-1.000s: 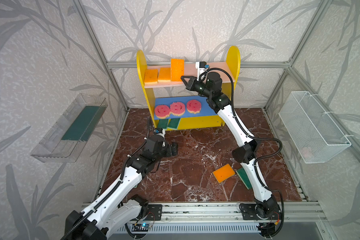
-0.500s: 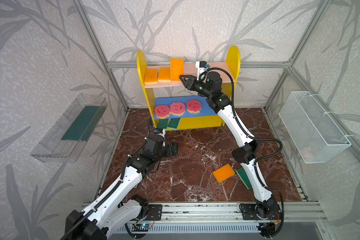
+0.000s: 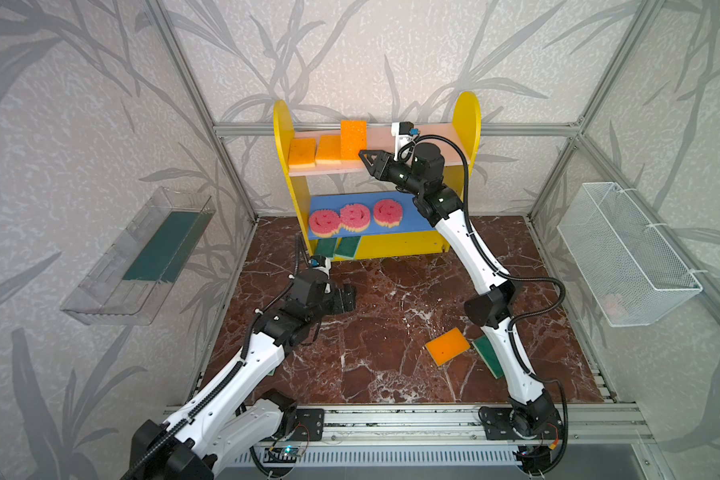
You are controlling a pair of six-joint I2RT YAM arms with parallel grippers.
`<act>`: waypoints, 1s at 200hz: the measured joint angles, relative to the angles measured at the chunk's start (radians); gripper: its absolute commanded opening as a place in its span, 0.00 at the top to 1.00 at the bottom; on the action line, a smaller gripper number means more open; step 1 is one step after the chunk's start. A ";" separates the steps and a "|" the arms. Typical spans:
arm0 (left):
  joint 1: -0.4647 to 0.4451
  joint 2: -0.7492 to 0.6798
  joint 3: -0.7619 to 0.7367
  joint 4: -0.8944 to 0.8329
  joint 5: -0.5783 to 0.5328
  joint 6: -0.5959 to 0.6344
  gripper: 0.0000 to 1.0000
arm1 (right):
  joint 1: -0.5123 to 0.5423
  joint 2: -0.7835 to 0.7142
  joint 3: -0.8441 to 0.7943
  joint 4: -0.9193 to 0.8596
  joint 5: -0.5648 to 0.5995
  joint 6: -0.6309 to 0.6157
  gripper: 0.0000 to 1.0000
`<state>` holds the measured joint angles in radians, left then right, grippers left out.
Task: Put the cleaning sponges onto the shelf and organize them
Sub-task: 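Lower the sponge onto the shelf beside the other two with the right gripper, then open the right gripper and push the third sponge against the others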
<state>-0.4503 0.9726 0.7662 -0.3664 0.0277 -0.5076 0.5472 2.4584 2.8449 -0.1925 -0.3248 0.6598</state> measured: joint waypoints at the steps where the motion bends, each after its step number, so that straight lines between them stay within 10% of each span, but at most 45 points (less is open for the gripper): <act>1: 0.000 0.000 0.000 0.000 0.000 0.000 0.08 | 0.000 0.000 0.000 0.000 0.000 0.000 0.63; 200: 0.000 0.000 0.000 0.000 0.000 0.000 0.08 | 0.043 -0.042 0.026 -0.143 0.159 -0.232 0.36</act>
<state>-0.4503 0.9726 0.7662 -0.3668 0.0277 -0.5072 0.5900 2.4161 2.8712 -0.3359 -0.1654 0.4282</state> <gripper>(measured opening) 0.919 0.647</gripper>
